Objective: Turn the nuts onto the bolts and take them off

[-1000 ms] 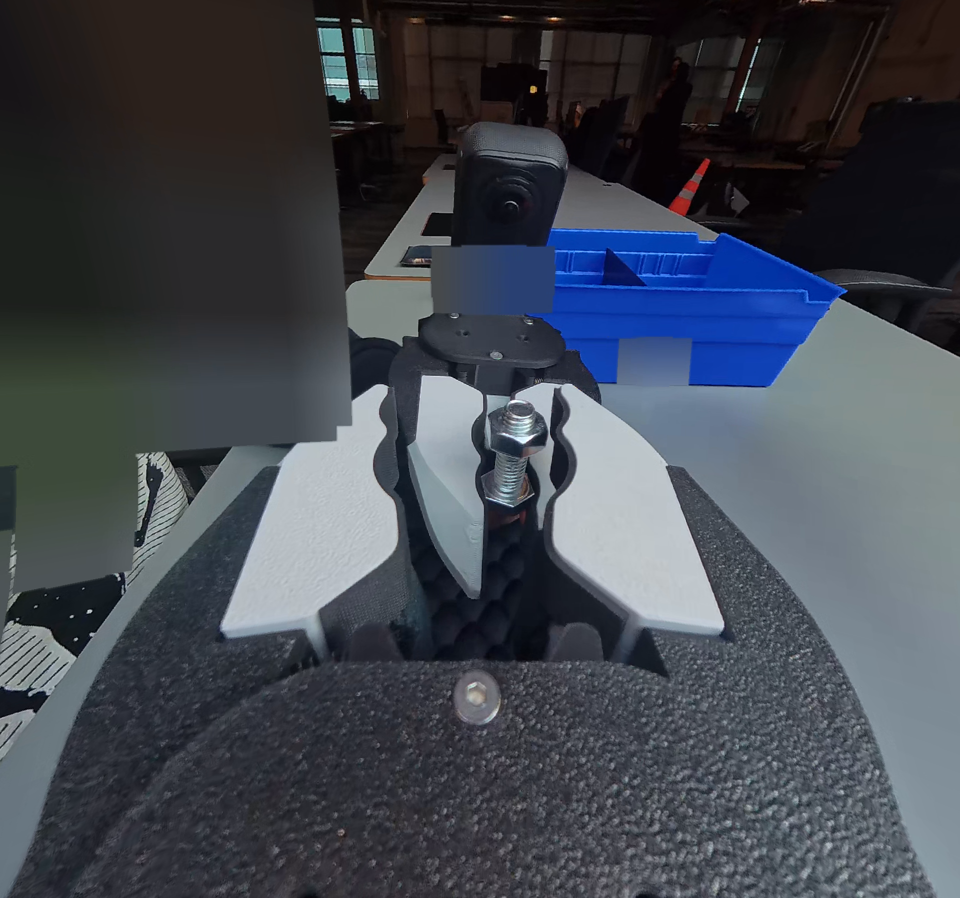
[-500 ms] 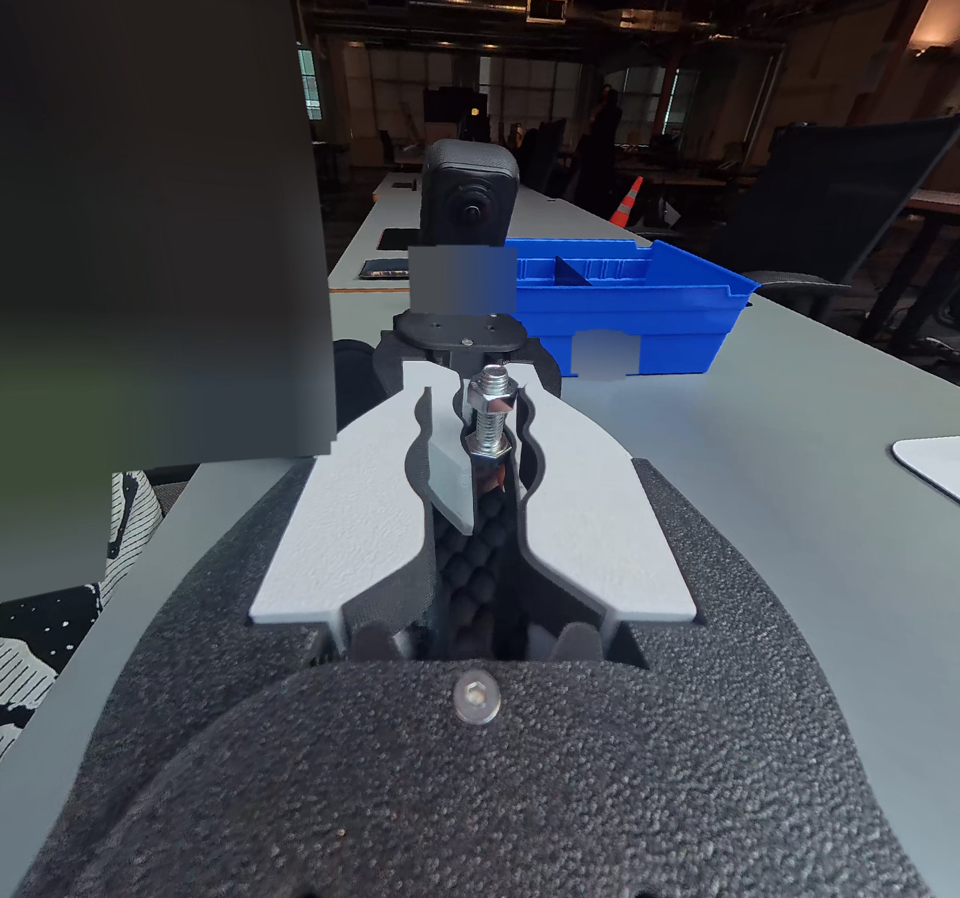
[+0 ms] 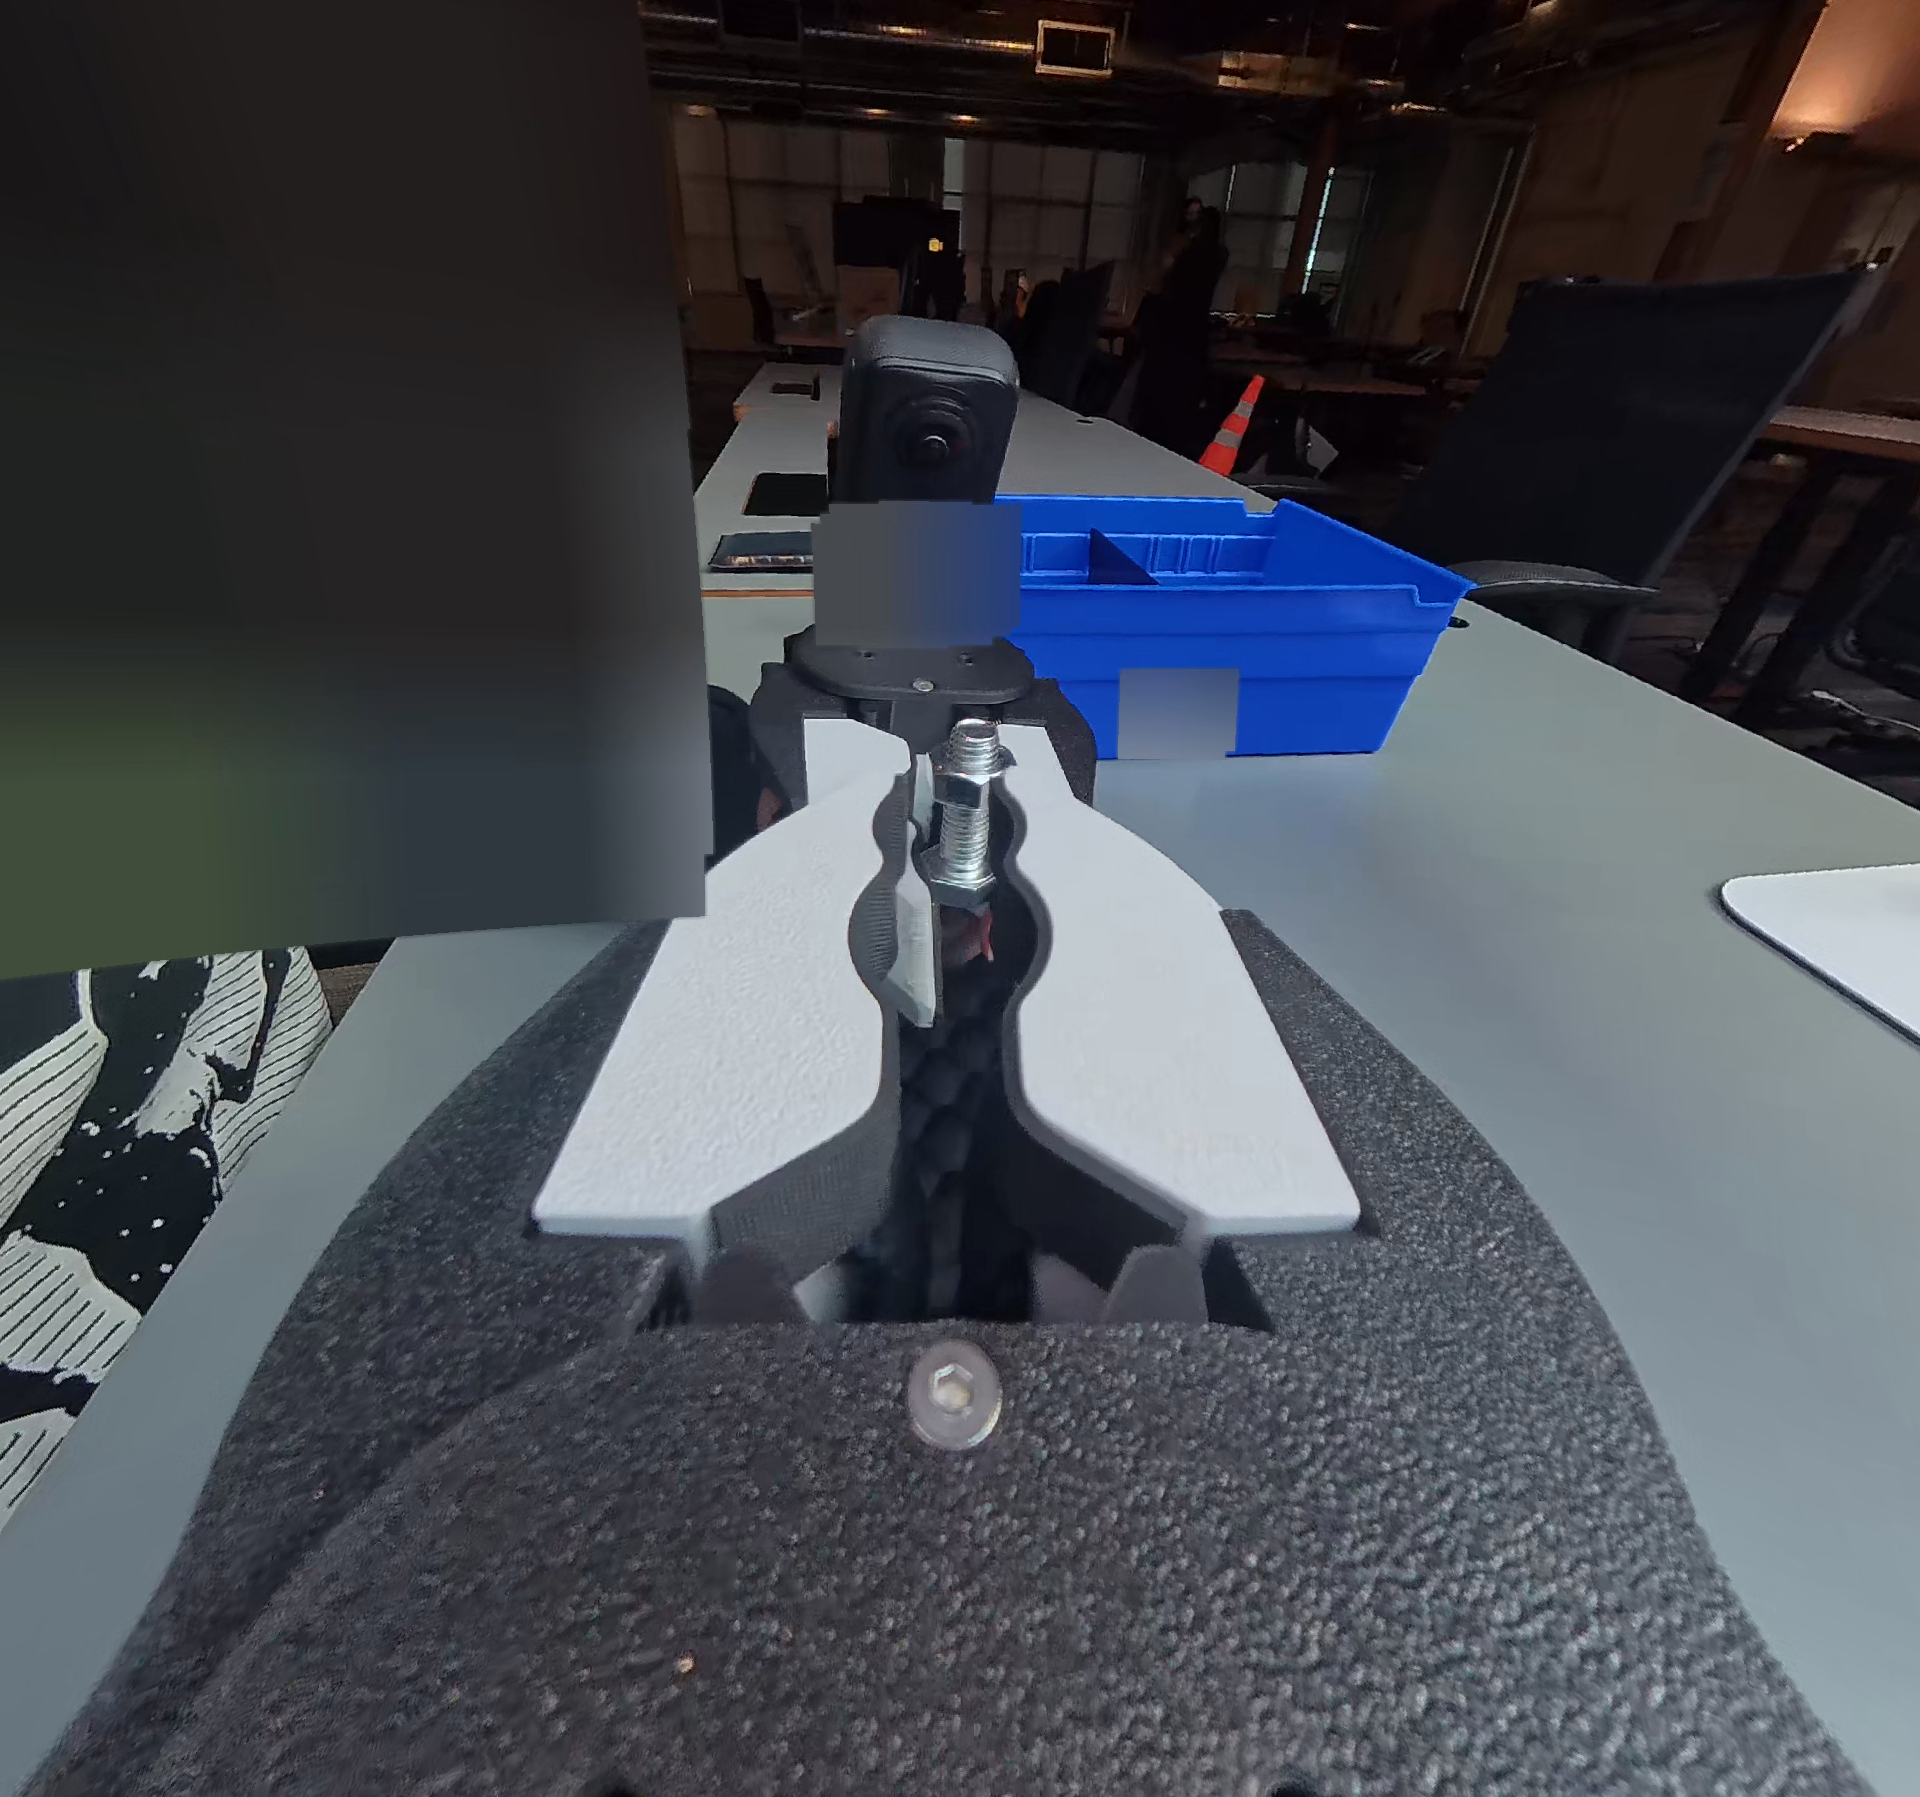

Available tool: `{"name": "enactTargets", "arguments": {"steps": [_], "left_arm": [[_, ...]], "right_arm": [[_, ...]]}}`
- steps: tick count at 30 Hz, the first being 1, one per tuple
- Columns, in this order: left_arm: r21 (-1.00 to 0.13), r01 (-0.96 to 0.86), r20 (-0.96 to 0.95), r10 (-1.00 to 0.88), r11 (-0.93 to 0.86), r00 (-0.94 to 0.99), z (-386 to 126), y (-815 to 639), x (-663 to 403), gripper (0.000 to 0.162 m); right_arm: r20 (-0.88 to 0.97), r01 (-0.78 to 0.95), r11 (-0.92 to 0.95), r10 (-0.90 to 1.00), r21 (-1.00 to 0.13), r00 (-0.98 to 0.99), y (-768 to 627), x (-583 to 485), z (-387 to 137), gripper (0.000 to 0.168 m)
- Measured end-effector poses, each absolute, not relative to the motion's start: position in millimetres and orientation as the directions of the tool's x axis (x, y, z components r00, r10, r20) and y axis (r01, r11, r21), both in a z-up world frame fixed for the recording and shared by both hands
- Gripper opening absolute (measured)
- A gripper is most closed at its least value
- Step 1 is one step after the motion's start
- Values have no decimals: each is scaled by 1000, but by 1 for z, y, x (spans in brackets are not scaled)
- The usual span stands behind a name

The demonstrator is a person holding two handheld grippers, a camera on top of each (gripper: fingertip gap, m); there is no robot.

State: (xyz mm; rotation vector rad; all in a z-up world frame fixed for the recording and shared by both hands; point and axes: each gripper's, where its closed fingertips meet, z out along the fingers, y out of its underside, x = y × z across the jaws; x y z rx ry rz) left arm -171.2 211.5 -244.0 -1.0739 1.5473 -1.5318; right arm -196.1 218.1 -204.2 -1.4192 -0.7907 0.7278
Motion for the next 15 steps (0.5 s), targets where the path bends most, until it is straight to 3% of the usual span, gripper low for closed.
{"name": "enactTargets", "arguments": {"steps": [7, 15], "left_arm": [[-996, -84, 73, -907, -42, -414, -244, 211, -171, 14], [-995, -90, 72, -906, -38, -417, -245, 211, -171, 14]], "right_arm": [[12, 0, 15, 848, -1000, 530, 229, -211, -205, 54], [22, 48, 0, 890, -999, 455, 231, -236, -213, 58]]}}
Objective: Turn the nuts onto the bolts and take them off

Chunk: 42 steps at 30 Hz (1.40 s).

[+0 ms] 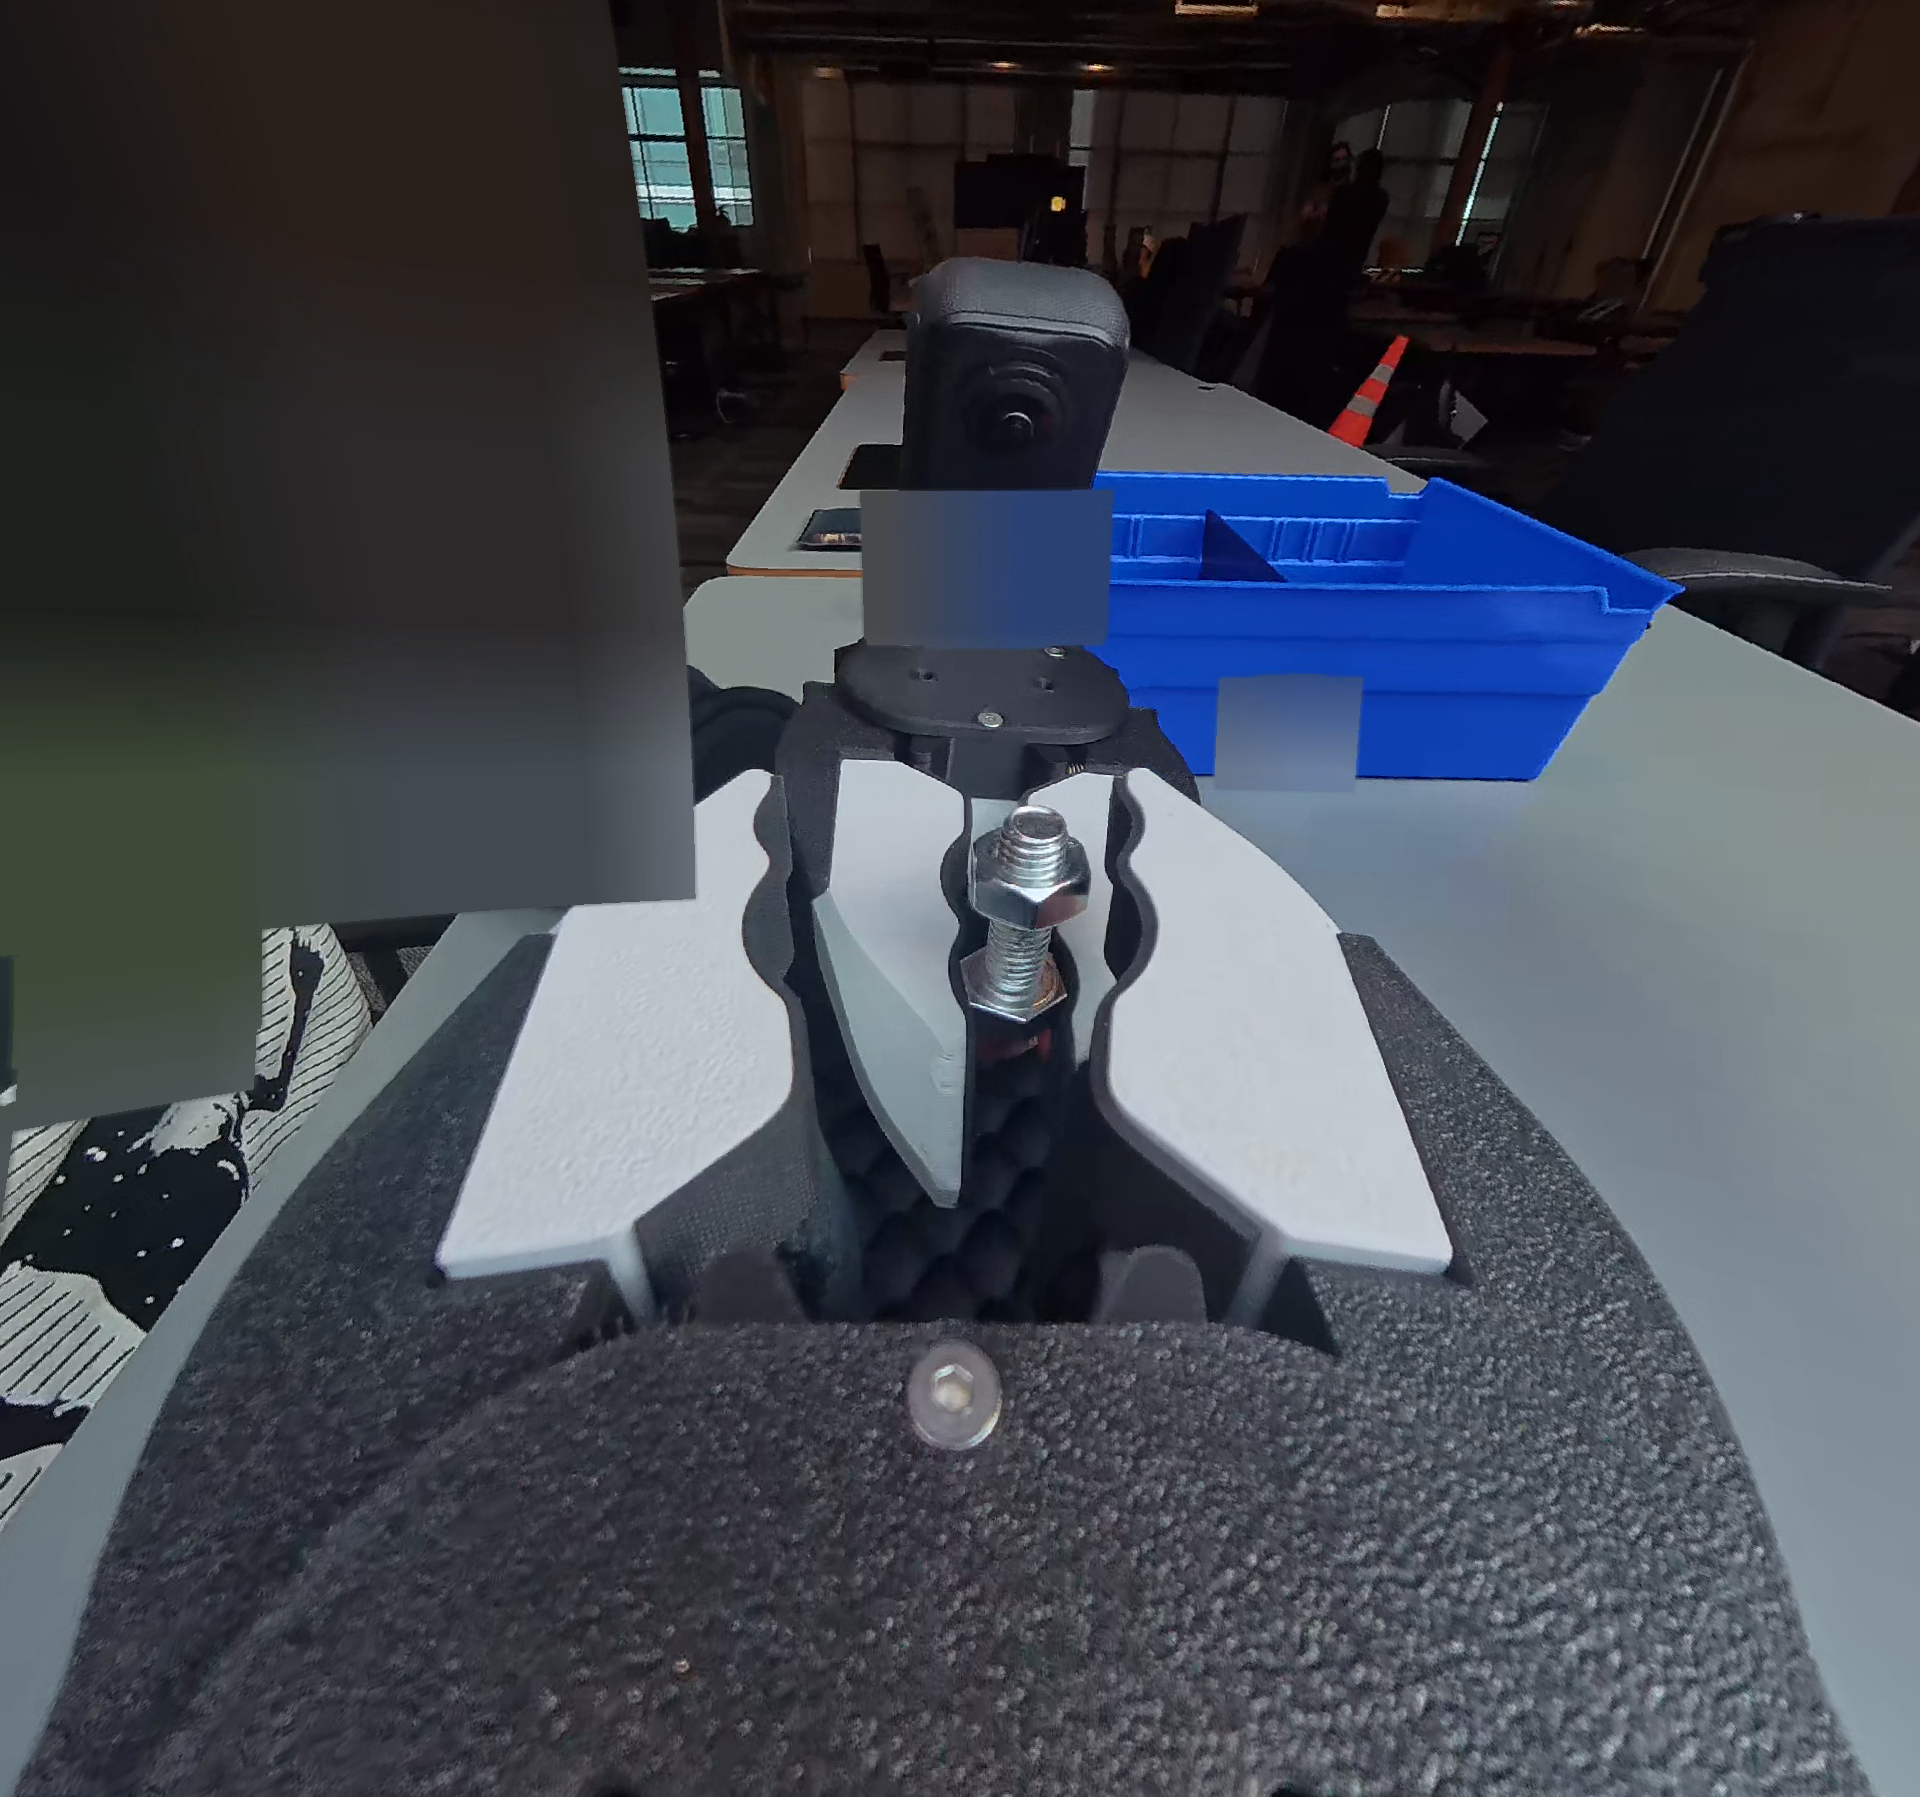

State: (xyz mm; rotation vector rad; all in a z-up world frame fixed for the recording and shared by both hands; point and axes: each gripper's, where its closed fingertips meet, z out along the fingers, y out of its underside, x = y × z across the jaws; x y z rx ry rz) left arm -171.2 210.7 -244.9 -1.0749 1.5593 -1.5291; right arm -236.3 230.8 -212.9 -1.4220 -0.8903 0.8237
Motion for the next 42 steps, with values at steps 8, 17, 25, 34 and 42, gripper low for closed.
{"name": "enactTargets", "arguments": {"steps": [8, 17, 25, 34, 42], "left_arm": [[-995, -91, 66, -907, -31, -417, -245, 210, -171, 14], [-996, -84, 66, -908, -34, -414, -244, 211, -172, 14], [-996, -85, 67, -909, -35, -411, -244, 212, -172, 14], [-996, -84, 68, -908, -36, -412, -244, 212, -172, 14], [-996, -87, 68, -907, -35, -415, -245, 212, -172, 14]], "right_arm": [[40, 60, 12, 869, -998, 494, 230, -228, -213, 44], [35, 43, 13, 826, -999, 563, 222, -207, -211, 29], [35, 31, 21, 835, -999, 550, 209, -198, -206, 3], [33, 18, 28, 830, -999, 556, 224, -202, -205, 43], [24, 39, 6, 871, -999, 491, 231, -224, -212, 57]]}}
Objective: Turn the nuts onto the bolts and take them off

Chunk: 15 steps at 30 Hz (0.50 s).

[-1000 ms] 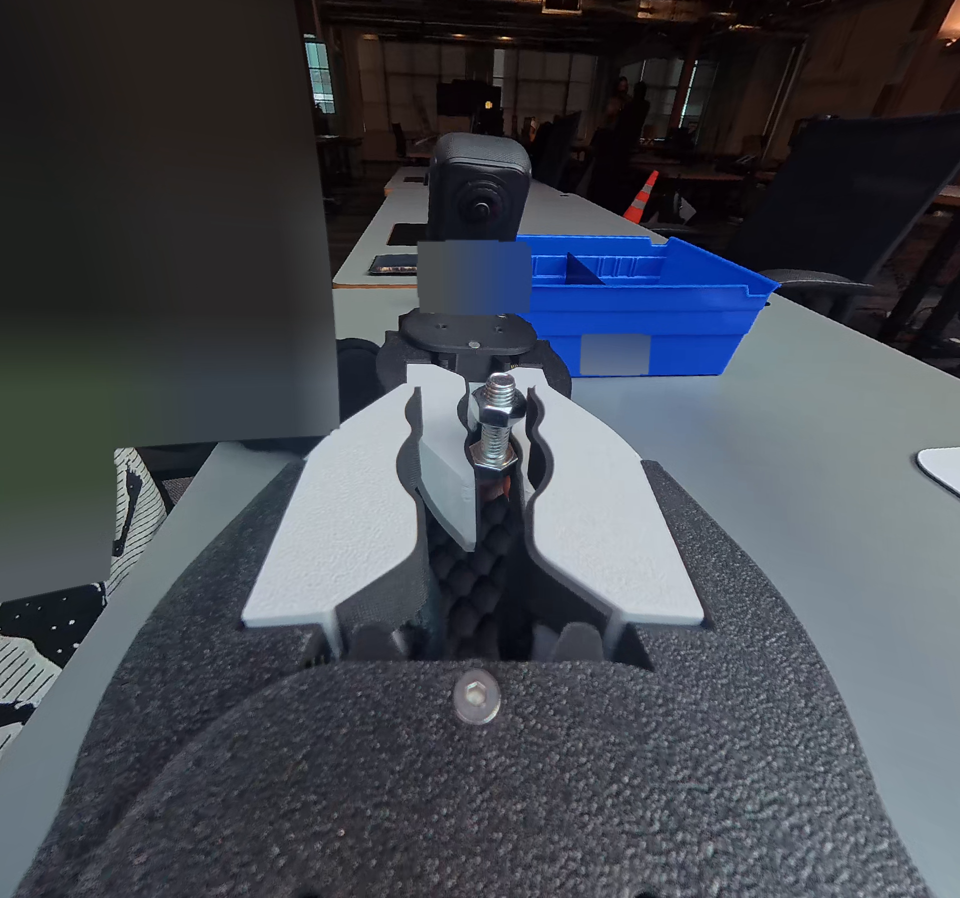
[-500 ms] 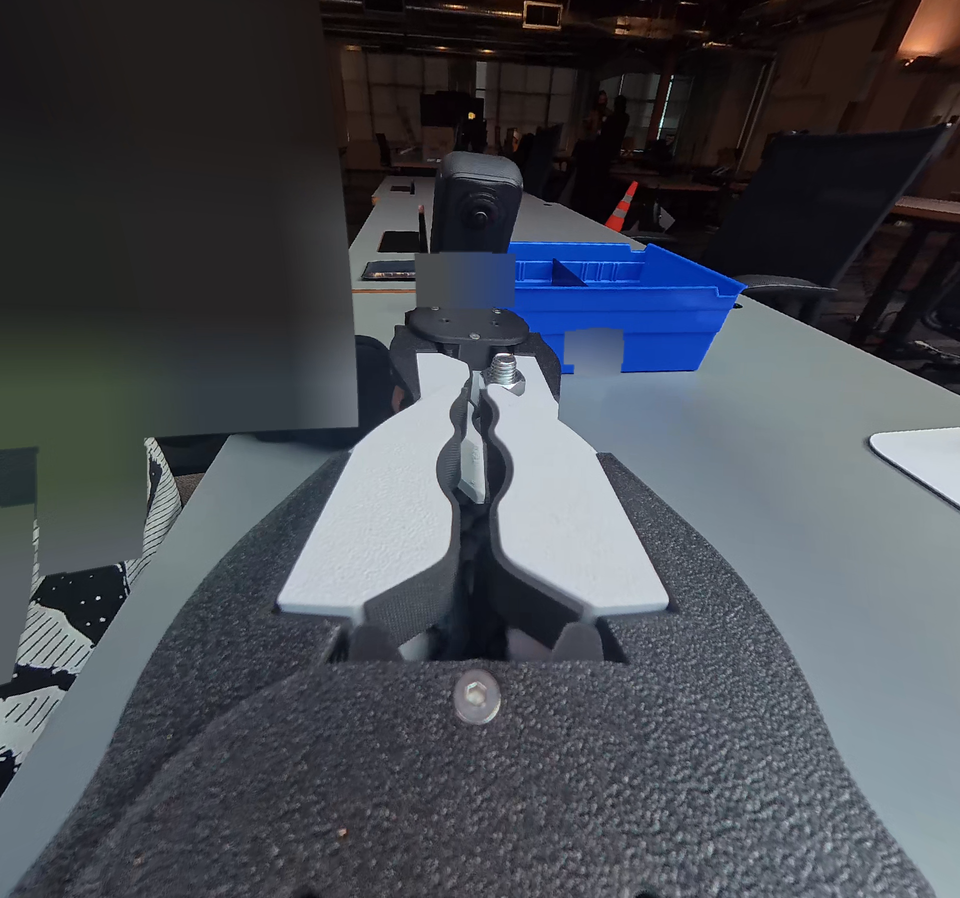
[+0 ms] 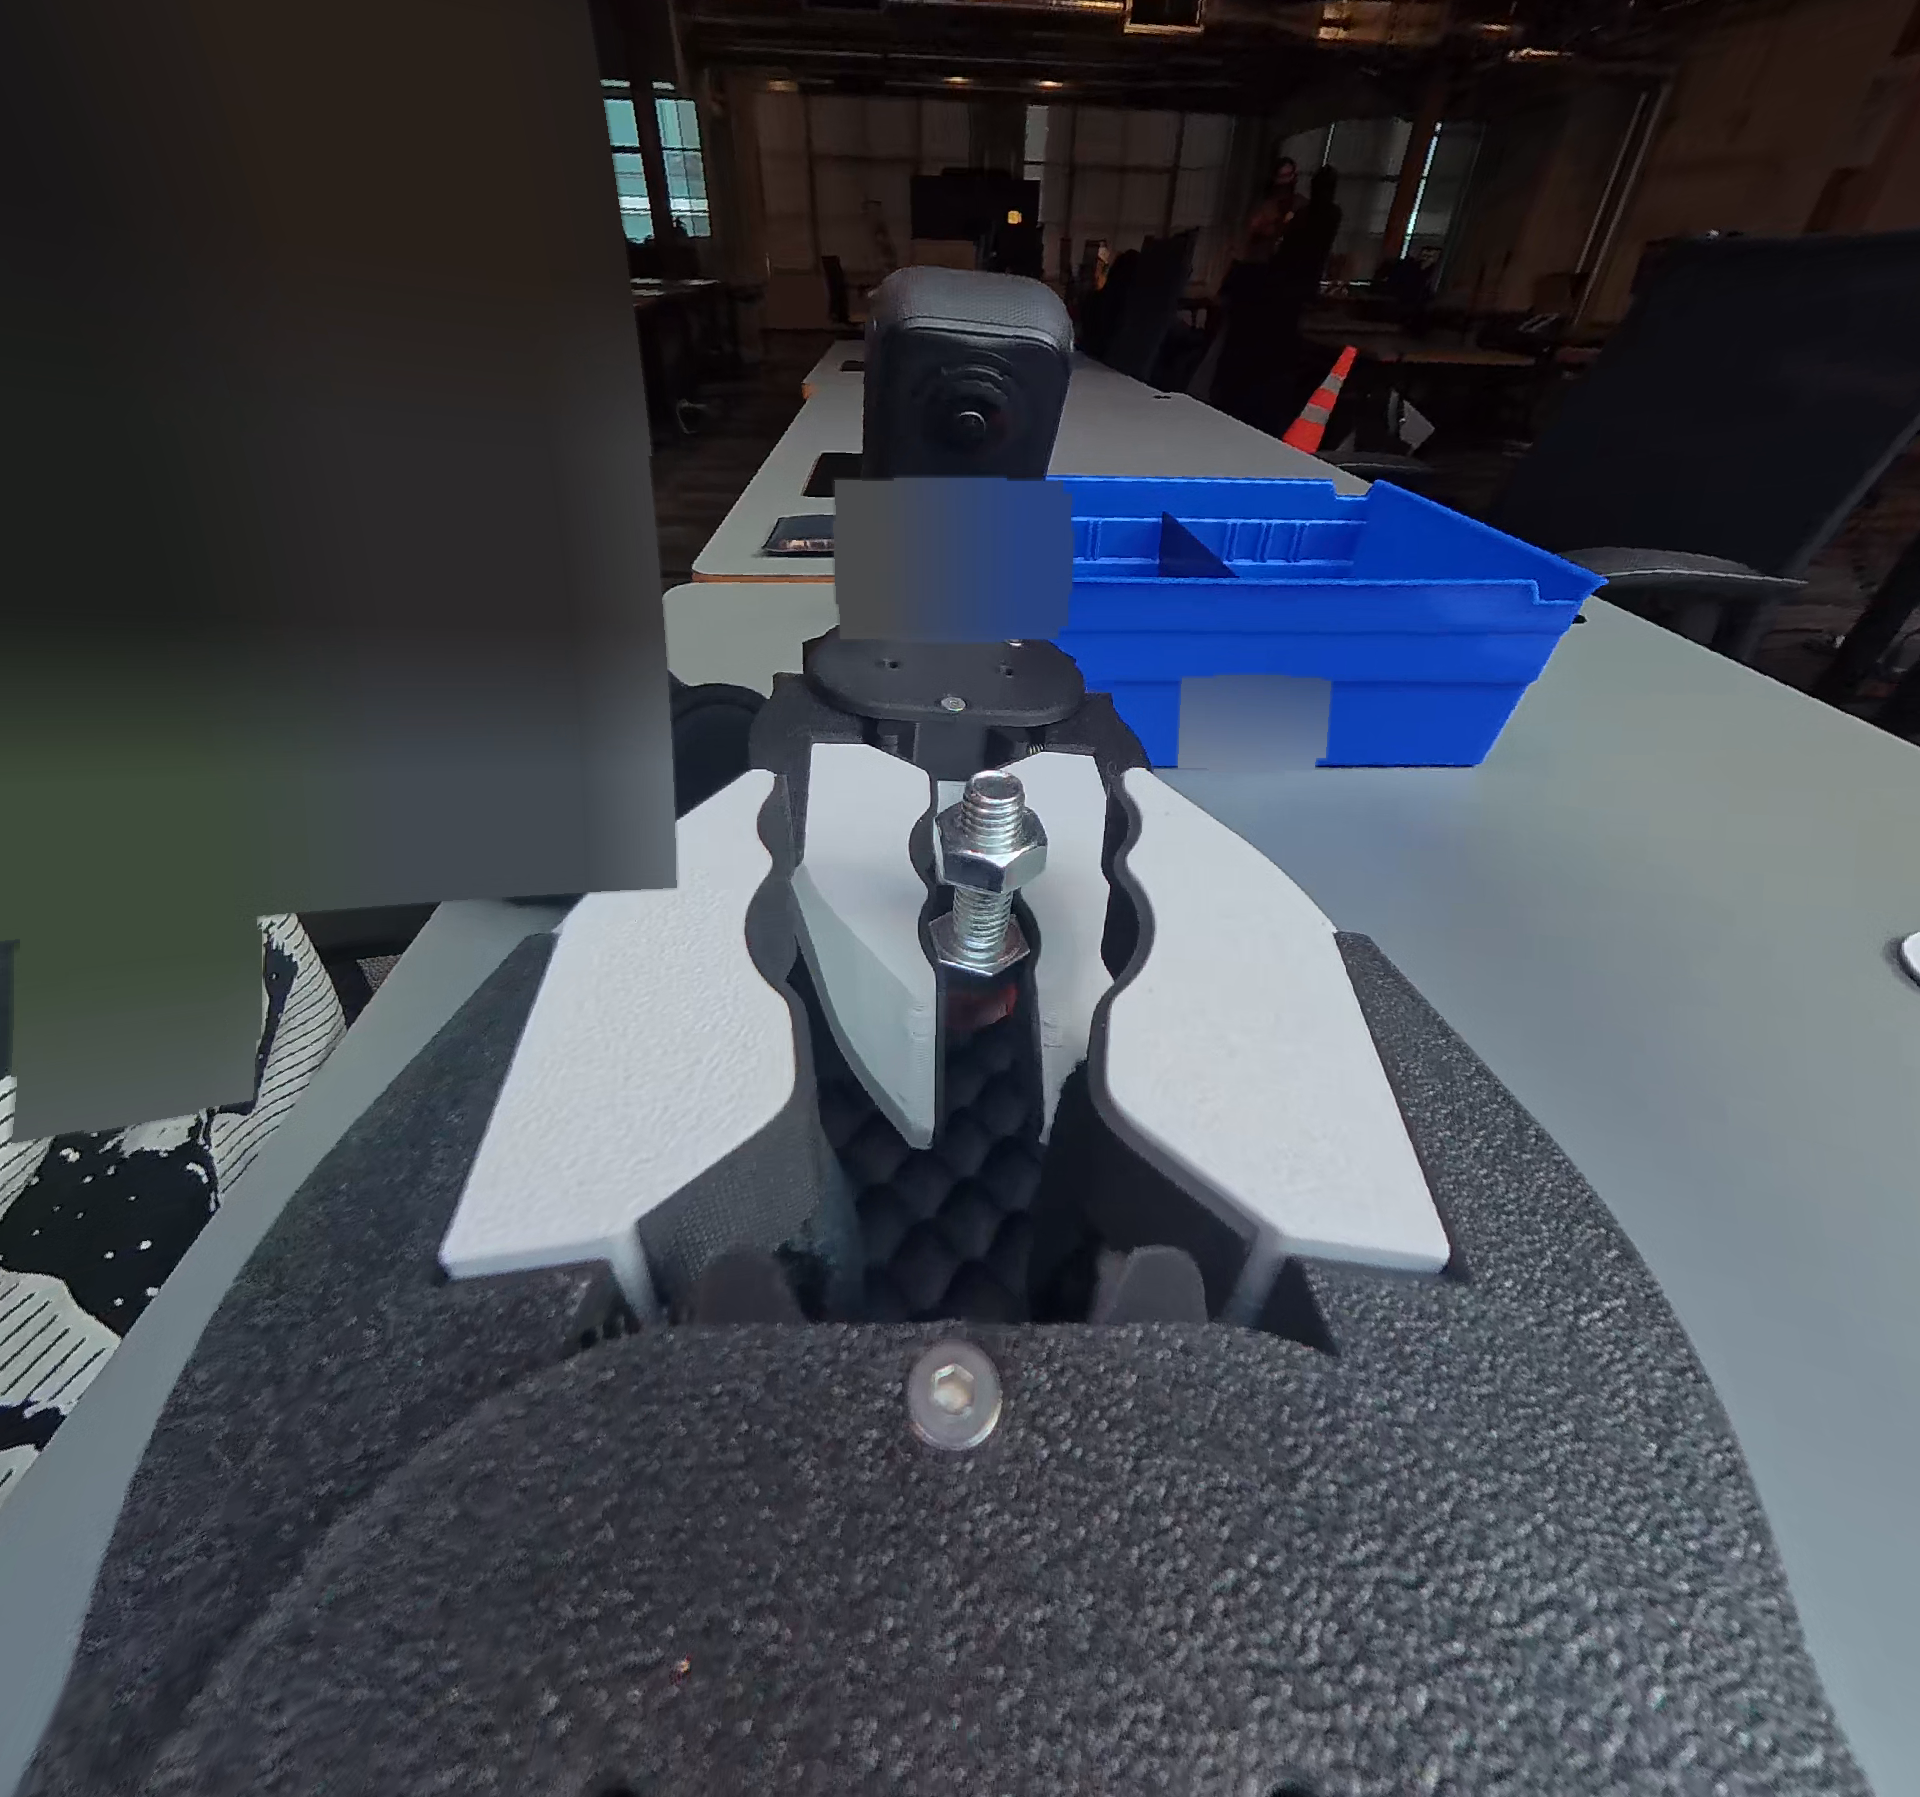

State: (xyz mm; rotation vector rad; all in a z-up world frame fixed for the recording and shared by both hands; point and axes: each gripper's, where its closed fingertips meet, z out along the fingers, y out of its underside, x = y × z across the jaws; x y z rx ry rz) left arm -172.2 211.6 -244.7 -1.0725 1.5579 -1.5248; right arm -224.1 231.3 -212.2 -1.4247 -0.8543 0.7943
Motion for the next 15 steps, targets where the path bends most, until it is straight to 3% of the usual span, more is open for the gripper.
{"name": "enactTargets", "arguments": {"steps": [7, 15], "left_arm": [[-995, -96, 69, -907, -32, -415, -246, 211, -172, 14], [-995, -92, 72, -908, -38, -412, -245, 212, -172, 14]], "right_arm": [[60, 96, 18, 887, -995, 458, 228, -236, -218, 59], [56, 83, 17, 868, -996, 493, 224, -223, -217, 50]]}}
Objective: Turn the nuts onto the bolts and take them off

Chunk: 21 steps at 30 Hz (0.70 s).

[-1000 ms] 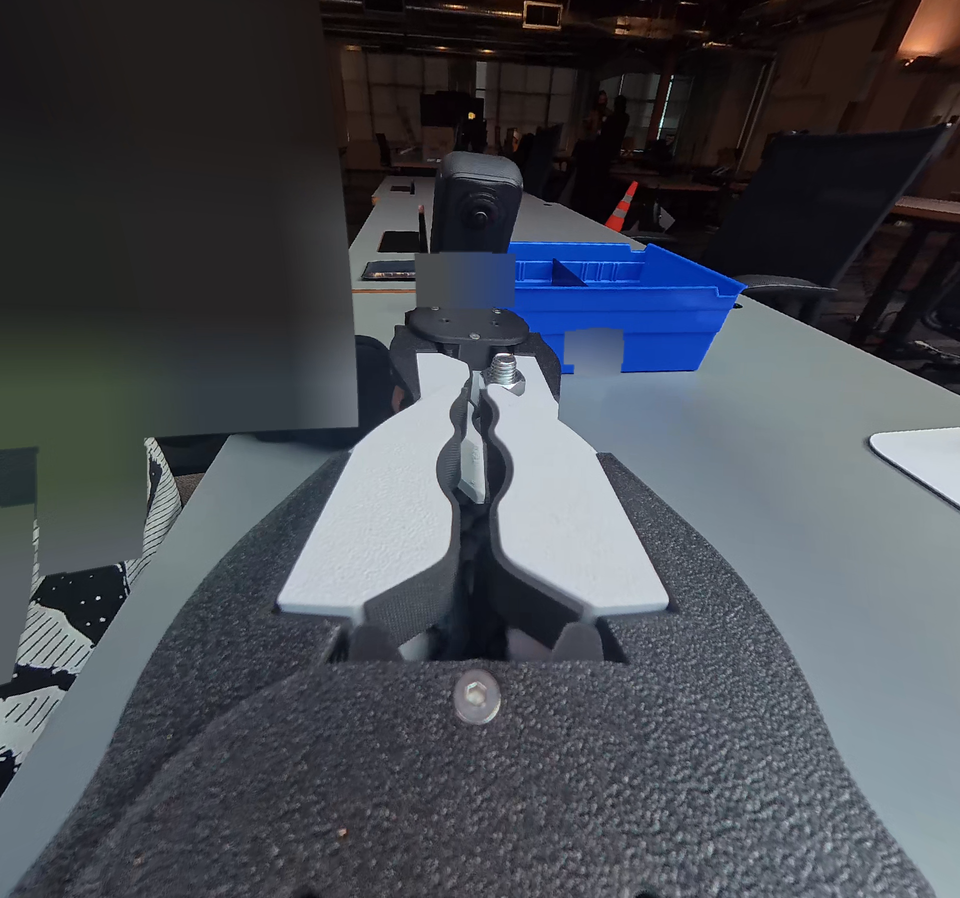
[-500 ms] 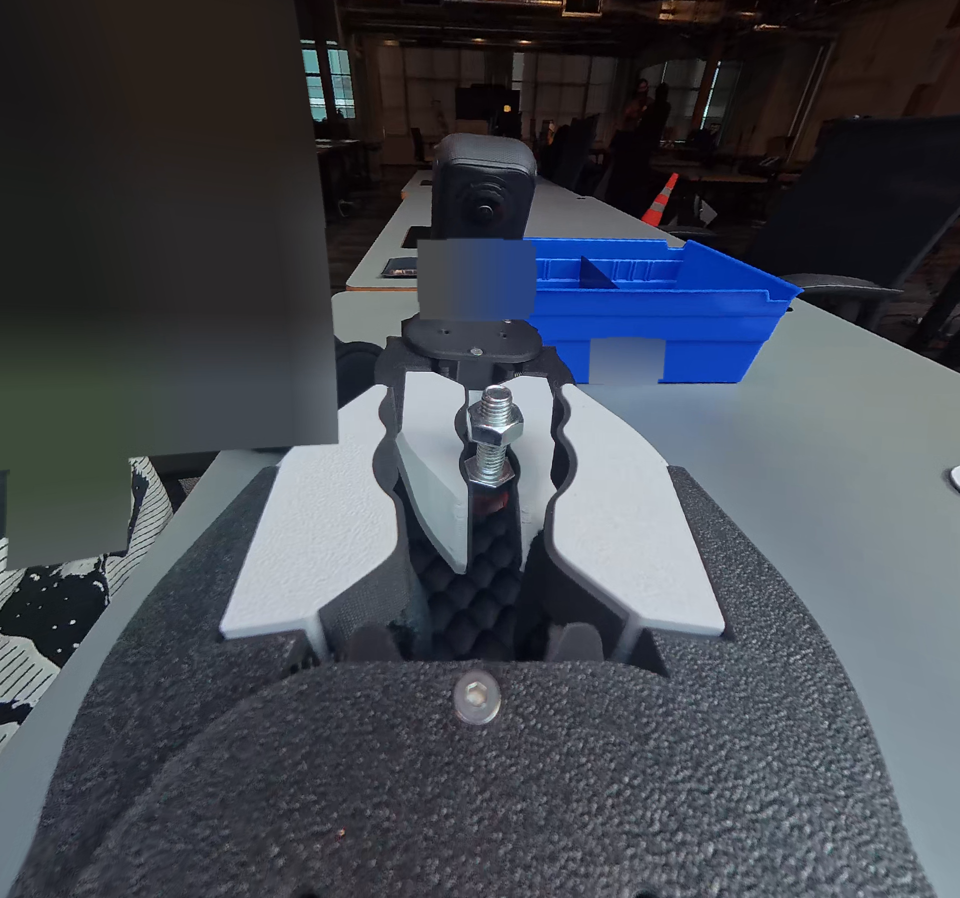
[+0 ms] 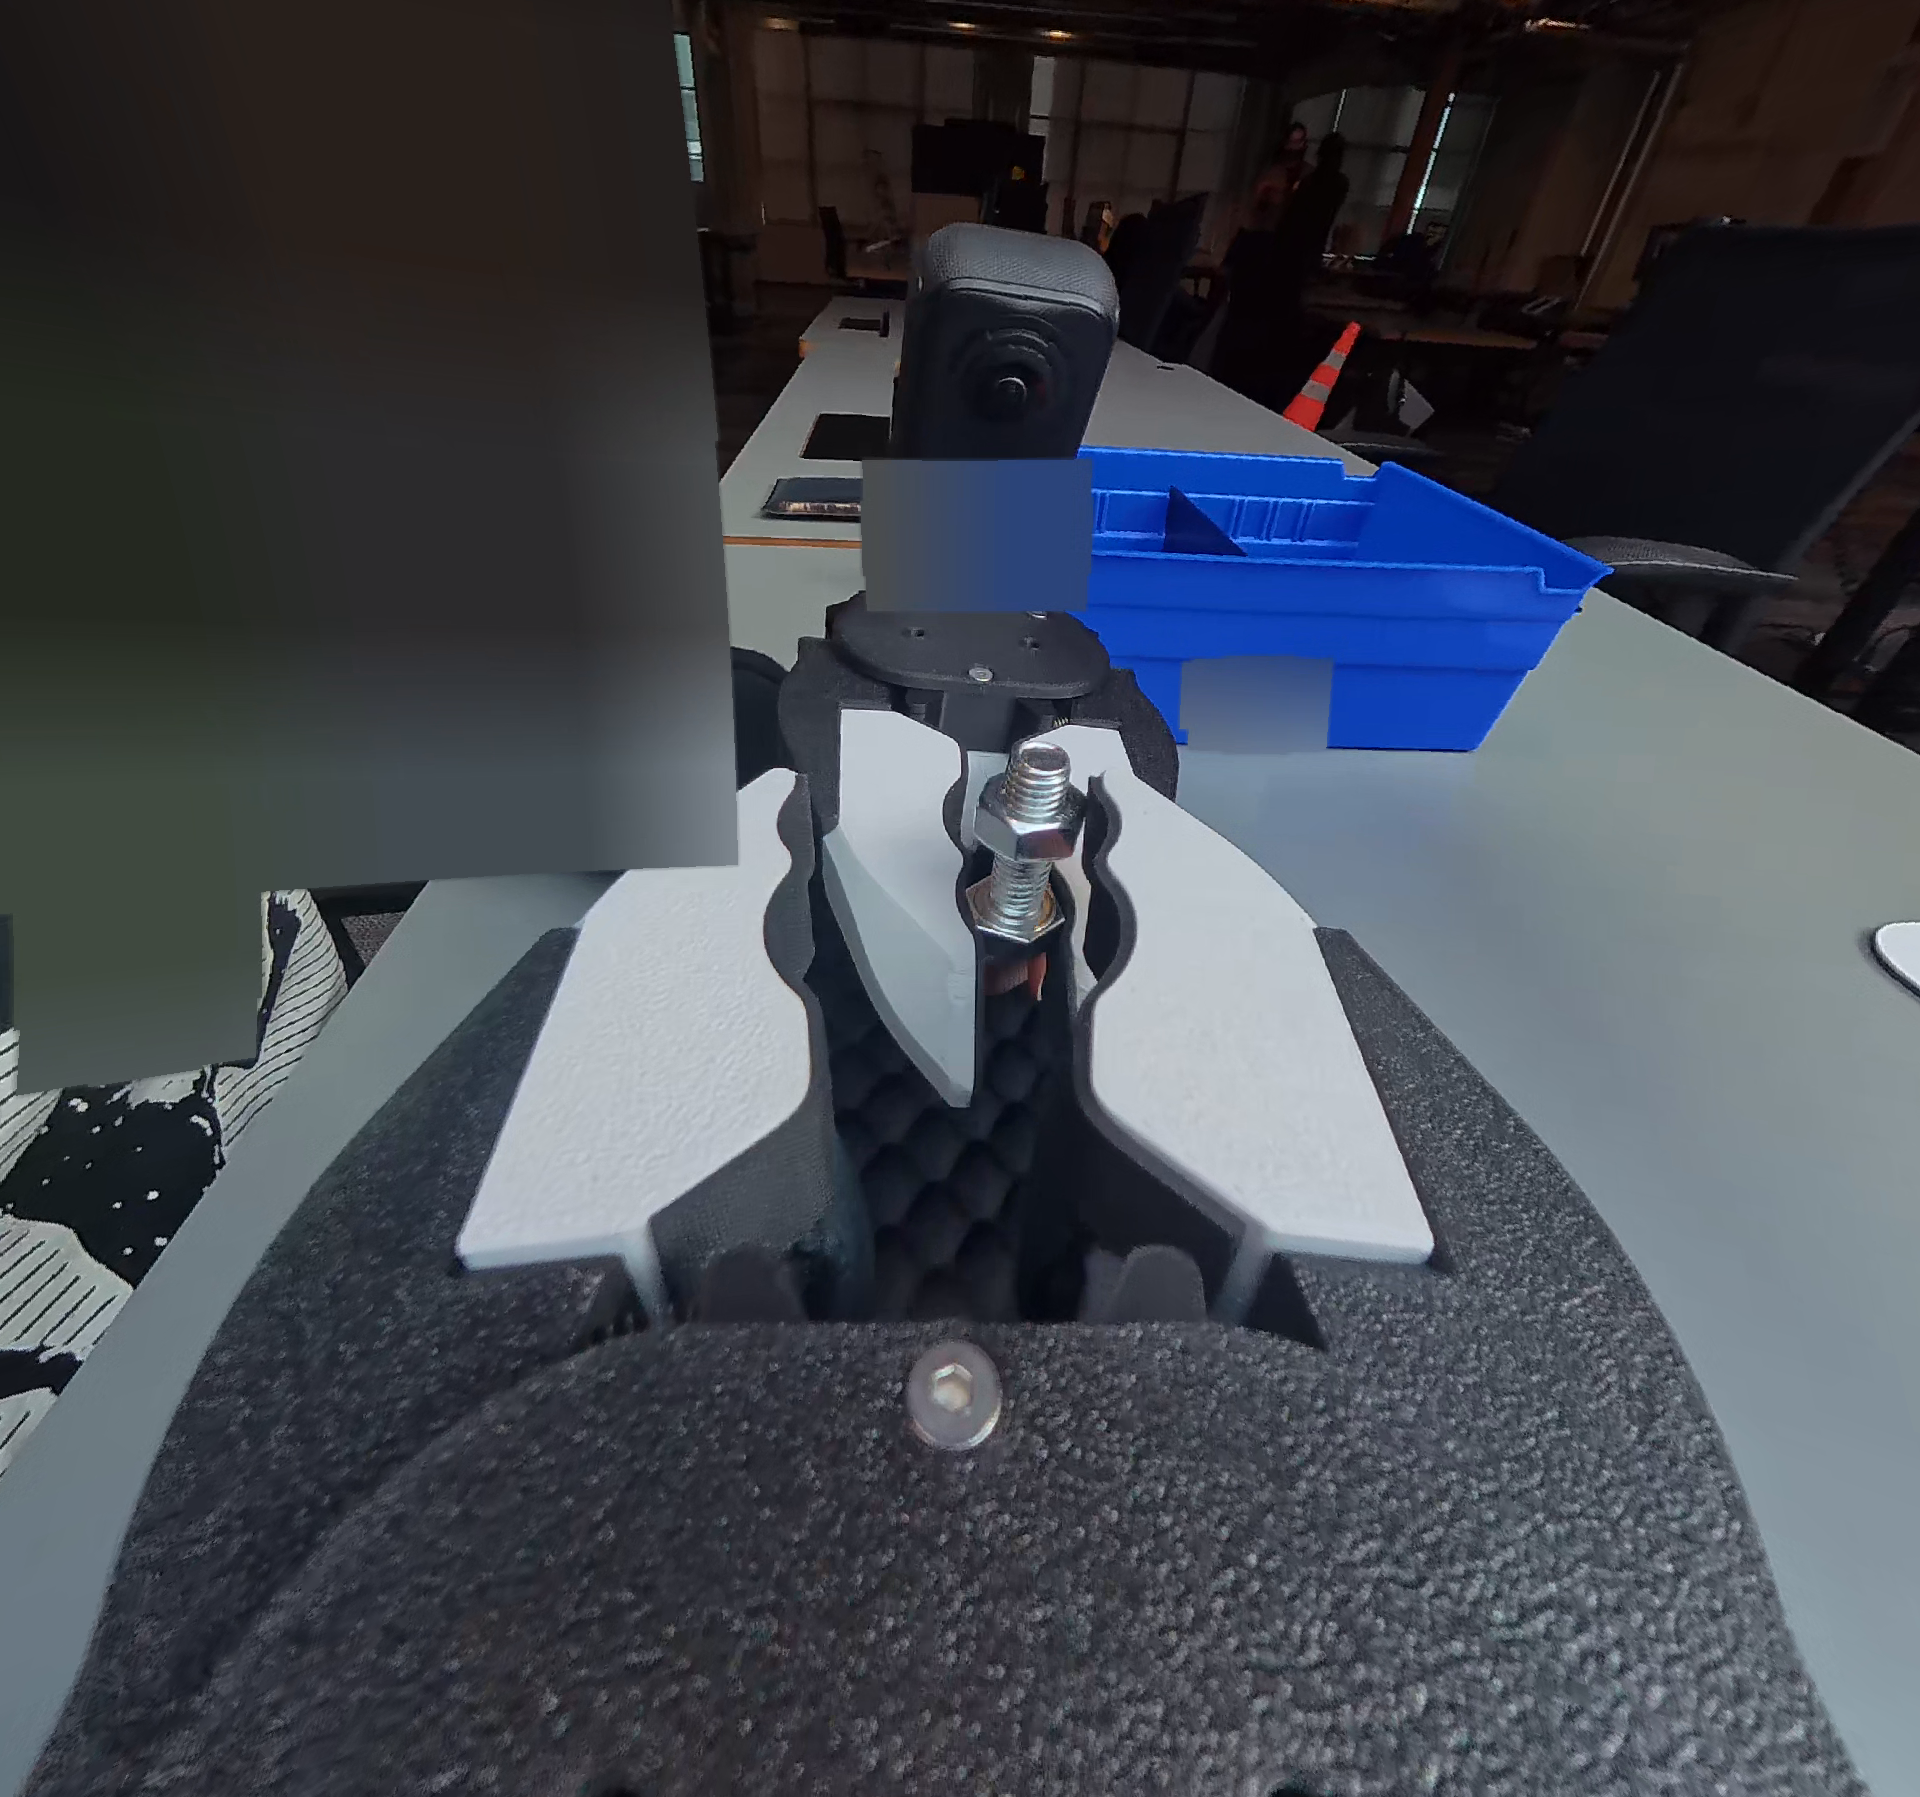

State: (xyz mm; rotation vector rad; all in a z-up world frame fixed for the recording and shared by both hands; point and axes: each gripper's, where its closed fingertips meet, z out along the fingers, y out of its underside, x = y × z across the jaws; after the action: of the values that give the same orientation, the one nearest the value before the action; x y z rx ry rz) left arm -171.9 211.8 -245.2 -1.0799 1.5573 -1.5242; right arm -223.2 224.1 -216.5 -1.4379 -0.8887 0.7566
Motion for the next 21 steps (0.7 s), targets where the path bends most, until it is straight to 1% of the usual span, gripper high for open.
{"name": "enactTargets", "arguments": {"steps": [6, 9, 10, 12, 14, 18, 21], "left_arm": [[-995, -91, 71, -908, -37, -412, -245, 211, -172, 14], [-995, -93, 66, -908, -30, -413, -246, 211, -172, 14], [-995, -91, 67, -909, -32, -412, -245, 211, -172, 14], [-995, -88, 74, -910, -42, -407, -245, 212, -172, 14], [-995, -91, 76, -909, -43, -409, -245, 212, -171, 14], [-995, -92, 71, -910, -36, -409, -245, 211, -171, 14], [-995, -92, 68, -910, -33, -409, -245, 211, -171, 14]], "right_arm": [[58, 80, 18, 845, -997, 532, 220, -212, -217, 41], [60, 87, 14, 833, -996, 550, 219, -206, -217, 33], [59, 88, 13, 831, -996, 553, 218, -204, -216, 28], [61, 82, 20, 844, -996, 532, 212, -202, -214, 11], [60, 82, 20, 850, -996, 523, 208, -200, -211, 4], [102, 182, 11, 862, -983, 497, 205, -197, -211, 4], [146, 326, -8, 884, -945, 445, 206, -193, -206, 7]]}}
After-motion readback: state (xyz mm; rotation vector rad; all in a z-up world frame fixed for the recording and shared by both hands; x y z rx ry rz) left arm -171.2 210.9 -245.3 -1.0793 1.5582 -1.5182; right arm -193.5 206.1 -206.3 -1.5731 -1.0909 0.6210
